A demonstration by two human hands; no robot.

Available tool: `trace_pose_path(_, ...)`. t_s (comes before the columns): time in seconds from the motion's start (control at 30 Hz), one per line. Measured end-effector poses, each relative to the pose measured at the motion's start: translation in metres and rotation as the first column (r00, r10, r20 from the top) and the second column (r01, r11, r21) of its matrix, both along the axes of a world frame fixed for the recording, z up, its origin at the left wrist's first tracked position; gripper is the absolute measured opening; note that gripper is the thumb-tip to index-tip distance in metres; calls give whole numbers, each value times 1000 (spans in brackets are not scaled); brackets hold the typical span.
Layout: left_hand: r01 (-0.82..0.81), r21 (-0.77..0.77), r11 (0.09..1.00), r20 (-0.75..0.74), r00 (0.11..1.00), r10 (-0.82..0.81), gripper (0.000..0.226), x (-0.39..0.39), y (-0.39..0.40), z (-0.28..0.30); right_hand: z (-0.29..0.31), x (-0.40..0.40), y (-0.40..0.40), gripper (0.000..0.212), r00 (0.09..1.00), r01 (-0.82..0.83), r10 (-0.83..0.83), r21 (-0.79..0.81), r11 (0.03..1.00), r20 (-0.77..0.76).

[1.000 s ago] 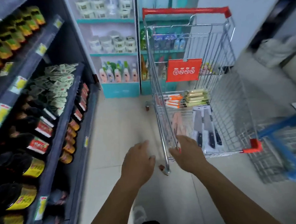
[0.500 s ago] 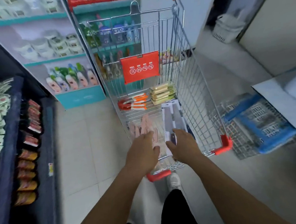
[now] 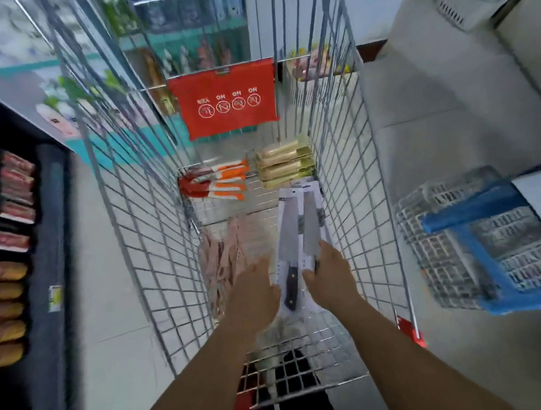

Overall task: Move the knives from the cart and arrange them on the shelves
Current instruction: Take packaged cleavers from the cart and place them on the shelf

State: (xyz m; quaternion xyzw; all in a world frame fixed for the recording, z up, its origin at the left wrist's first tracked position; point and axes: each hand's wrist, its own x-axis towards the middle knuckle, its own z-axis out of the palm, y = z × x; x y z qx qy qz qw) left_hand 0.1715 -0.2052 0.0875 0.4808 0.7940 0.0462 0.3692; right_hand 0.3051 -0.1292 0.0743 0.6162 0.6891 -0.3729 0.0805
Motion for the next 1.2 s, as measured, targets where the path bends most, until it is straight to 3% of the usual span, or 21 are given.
trace_pose_path(0.17, -67, -86, 994, 39, 997, 71, 46, 8, 21, -52, -52, 4, 11, 67, 996, 75, -71, -82, 994, 44)
trace_pose_path(0.33, -102, -164, 981, 76, 990, 116, 59, 18, 31, -106, -99, 7, 18, 80, 993, 76, -67, -86, 993, 97)
trace_pose_path(0.5, -117, -160, 980, 136, 981, 140, 70, 38, 33, -147, -130, 8, 20, 87, 972, 14, -19, 23, 1000, 233)
trace_pose_path(0.6, -175, -133, 976, 82, 979, 186, 81, 50, 31, -162, -142, 9, 20, 88, 955, 43, -59, 62, 997, 290)
trace_pose_path(0.7, -225, -127, 966, -10, 974, 225, 96, 56, 33, -167, -148, 10, 19, 91, 945, 58, -74, 61, 997, 319)
trace_pose_path(0.93, -318, -24, 948, -11, 948, 318, 110, 40, 25, -160, -140, 6, 22, 88, 931, 22, -43, 61, 998, 363)
trace_pose_path(1.1, -431, 63, 900, 202, 889, 411, 129, 29, 7, -143, -125, 10, 25, 93, 947, 34, -26, -21, 999, 320)
trace_pose_path(1.2, -456, 4, 890, 248, 862, 441, 123, 29, 3, -132, -117, 10, 19, 92, 957, 29, -18, -34, 999, 289)
